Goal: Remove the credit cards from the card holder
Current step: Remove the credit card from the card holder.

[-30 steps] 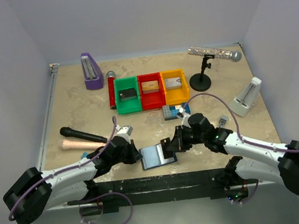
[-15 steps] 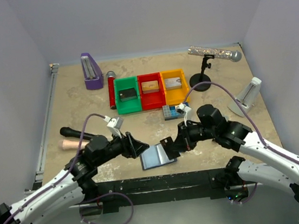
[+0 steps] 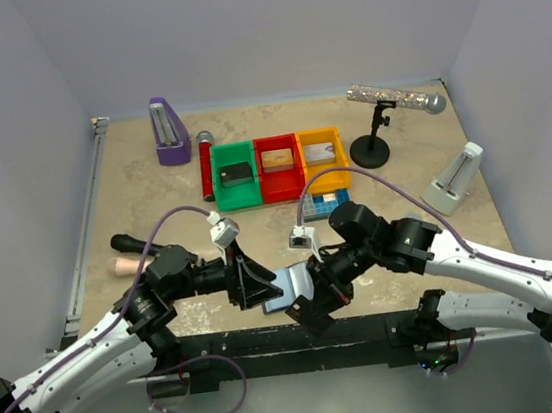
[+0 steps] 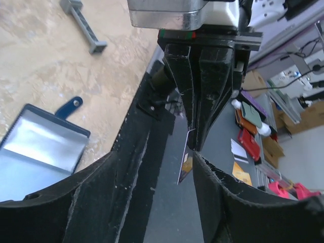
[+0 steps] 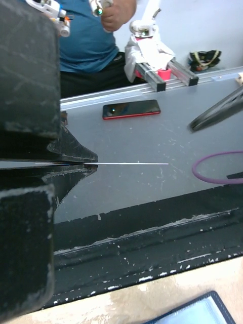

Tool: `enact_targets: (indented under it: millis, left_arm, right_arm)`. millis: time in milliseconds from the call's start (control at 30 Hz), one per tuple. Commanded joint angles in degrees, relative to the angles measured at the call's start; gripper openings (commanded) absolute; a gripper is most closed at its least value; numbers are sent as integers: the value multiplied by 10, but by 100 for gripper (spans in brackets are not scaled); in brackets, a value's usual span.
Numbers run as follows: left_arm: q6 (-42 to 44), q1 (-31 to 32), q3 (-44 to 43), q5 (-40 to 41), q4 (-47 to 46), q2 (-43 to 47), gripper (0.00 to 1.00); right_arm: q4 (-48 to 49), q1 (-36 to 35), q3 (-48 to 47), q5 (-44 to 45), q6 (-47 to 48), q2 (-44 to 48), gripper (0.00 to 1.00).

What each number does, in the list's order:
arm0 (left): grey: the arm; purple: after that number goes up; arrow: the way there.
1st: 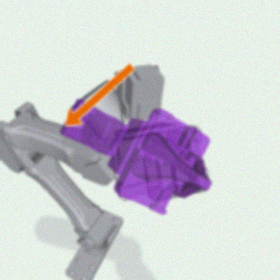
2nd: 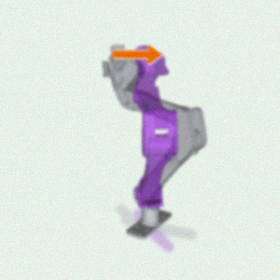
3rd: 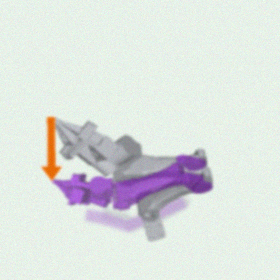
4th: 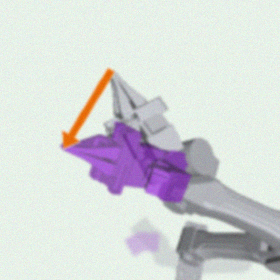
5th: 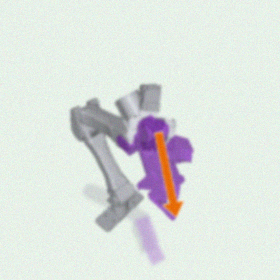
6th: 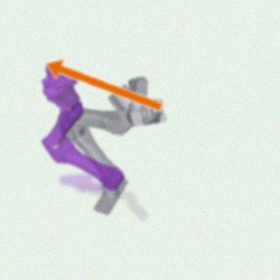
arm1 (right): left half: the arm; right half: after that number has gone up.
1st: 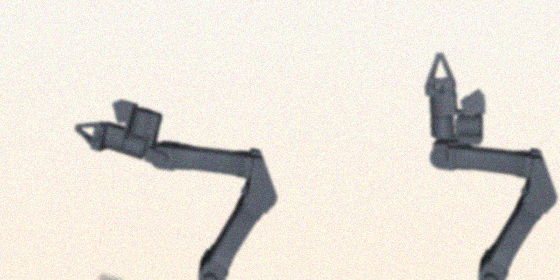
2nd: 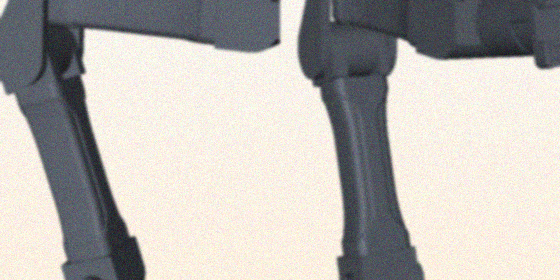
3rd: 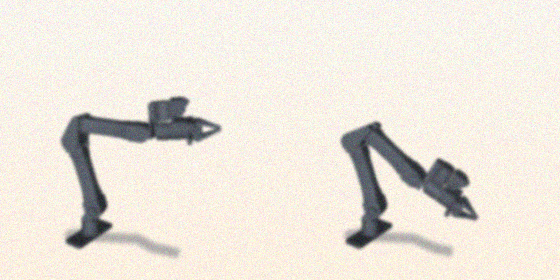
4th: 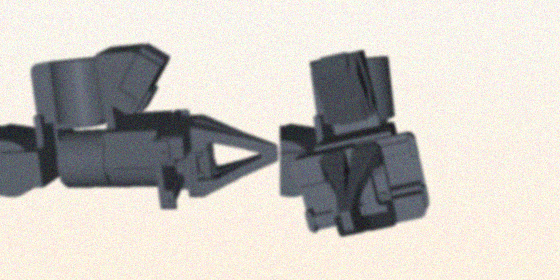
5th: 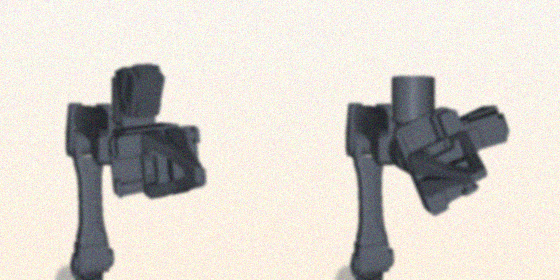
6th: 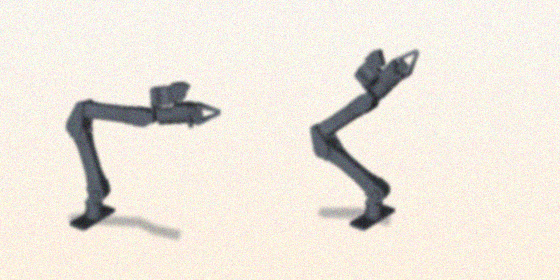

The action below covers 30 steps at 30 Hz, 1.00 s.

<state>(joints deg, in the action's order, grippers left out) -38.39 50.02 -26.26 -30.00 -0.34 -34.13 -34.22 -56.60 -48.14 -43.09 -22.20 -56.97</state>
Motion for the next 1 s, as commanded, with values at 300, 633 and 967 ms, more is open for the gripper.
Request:
enact_targets:
  millis: [300, 633, 967]
  left_arm:
    - [-20, 20, -2, -89, -62, -28, 61]
    - [-16, 39, 3, -86, -60, -42, 45]
    - [-14, 51, 12, -96, -68, -58, 21]
  right_arm:
    - [-6, -41, -73, 15, 7, -42, 0]
    - [-8, -48, -94, 22, 6, -67, 0]
    - [-2, -48, -99, 25, 5, -78, 0]
